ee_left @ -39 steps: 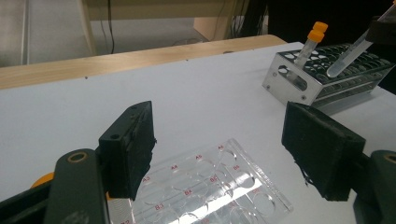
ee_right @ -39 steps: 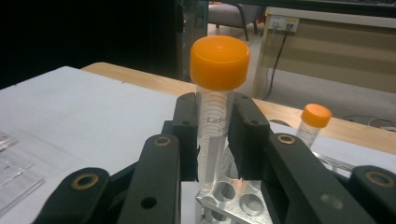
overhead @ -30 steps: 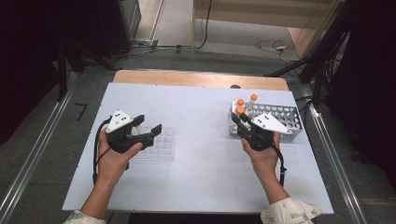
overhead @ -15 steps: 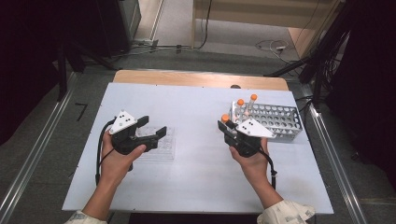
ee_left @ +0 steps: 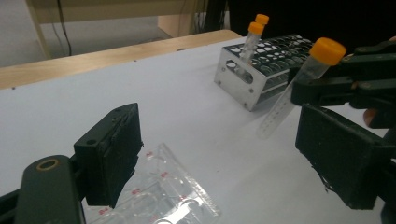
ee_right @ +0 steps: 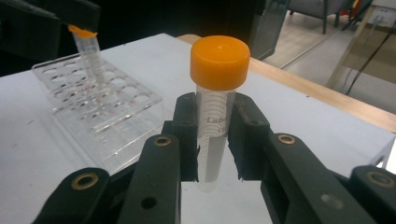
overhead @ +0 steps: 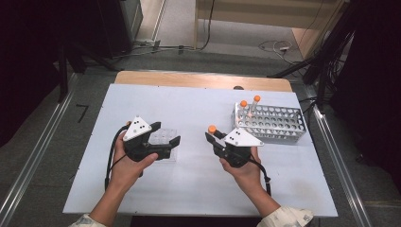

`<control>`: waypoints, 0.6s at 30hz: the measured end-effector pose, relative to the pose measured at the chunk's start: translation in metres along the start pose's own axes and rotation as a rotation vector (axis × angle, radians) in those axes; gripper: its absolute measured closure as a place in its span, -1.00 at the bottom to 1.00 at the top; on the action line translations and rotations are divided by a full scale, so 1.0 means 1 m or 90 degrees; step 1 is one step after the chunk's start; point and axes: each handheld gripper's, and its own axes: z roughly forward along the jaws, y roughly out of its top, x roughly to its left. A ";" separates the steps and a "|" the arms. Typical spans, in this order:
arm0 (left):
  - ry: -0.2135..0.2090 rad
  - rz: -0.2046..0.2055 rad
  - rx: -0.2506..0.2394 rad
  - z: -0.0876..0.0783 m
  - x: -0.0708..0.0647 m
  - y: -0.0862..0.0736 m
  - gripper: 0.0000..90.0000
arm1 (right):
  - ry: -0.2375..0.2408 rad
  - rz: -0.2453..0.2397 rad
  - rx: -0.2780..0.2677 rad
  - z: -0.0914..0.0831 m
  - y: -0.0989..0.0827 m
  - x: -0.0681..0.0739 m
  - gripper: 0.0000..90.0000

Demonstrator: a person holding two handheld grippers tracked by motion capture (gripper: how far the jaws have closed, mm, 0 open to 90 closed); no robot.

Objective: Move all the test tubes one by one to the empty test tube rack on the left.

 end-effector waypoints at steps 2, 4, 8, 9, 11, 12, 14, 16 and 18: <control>-0.008 0.006 0.002 0.002 -0.005 -0.001 -0.64 | 0.011 -0.006 0.007 0.003 -0.002 0.005 0.59; -0.017 0.013 0.004 0.005 -0.011 -0.002 -0.64 | 0.019 -0.012 0.012 0.005 -0.003 0.009 0.59; -0.038 0.023 0.006 0.008 -0.022 -0.003 -0.57 | 0.036 -0.021 0.025 0.009 -0.005 0.018 0.59; -0.043 0.024 0.006 0.008 -0.025 -0.003 -0.54 | 0.041 -0.023 0.029 0.010 -0.006 0.021 0.59; -0.050 0.028 0.002 0.009 -0.029 -0.003 -0.46 | 0.051 -0.027 0.033 0.012 -0.008 0.027 0.59; -0.054 0.030 0.001 0.009 -0.031 -0.003 -0.43 | 0.053 -0.029 0.036 0.012 -0.008 0.028 0.59; -0.060 0.032 -0.002 0.009 -0.032 -0.004 -0.34 | 0.064 -0.033 0.035 0.014 -0.008 0.033 0.59; -0.066 0.034 -0.007 0.011 -0.034 -0.005 -0.30 | 0.072 -0.034 0.036 0.014 -0.008 0.036 0.59; -0.067 0.039 -0.008 0.012 -0.036 -0.006 -0.26 | 0.076 -0.032 0.037 0.015 -0.009 0.039 0.59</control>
